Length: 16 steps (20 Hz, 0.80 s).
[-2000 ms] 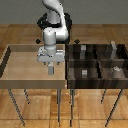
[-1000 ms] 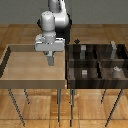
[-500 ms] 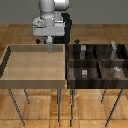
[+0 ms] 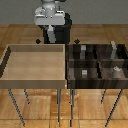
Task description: Place the milk carton into the appropriate compartment.
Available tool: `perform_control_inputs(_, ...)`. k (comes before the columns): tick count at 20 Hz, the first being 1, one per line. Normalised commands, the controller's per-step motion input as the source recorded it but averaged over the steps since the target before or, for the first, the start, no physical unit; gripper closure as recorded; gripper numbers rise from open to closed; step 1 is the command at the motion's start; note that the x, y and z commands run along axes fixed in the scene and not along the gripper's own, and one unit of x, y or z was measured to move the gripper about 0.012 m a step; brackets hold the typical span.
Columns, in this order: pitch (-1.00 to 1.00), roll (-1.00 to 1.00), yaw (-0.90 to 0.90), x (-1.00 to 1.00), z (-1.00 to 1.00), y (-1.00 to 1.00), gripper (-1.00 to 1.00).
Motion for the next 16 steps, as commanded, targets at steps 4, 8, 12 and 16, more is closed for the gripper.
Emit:
perform_control_inputs(4, 0.0, 0.0, 0.0, 0.0, 0.0, 0.75, 1.0)
perform_control_inputs(8, 0.0, 0.0, 0.0, 0.0, 0.0, 1.0, 1.0)
perform_control_inputs(12, 0.0, 0.0, 0.0, 0.0, 0.0, 1.0, 1.0)
perform_control_inputs(16, 0.0, 0.0, 0.0, 0.0, 0.0, 1.0, 1.0)
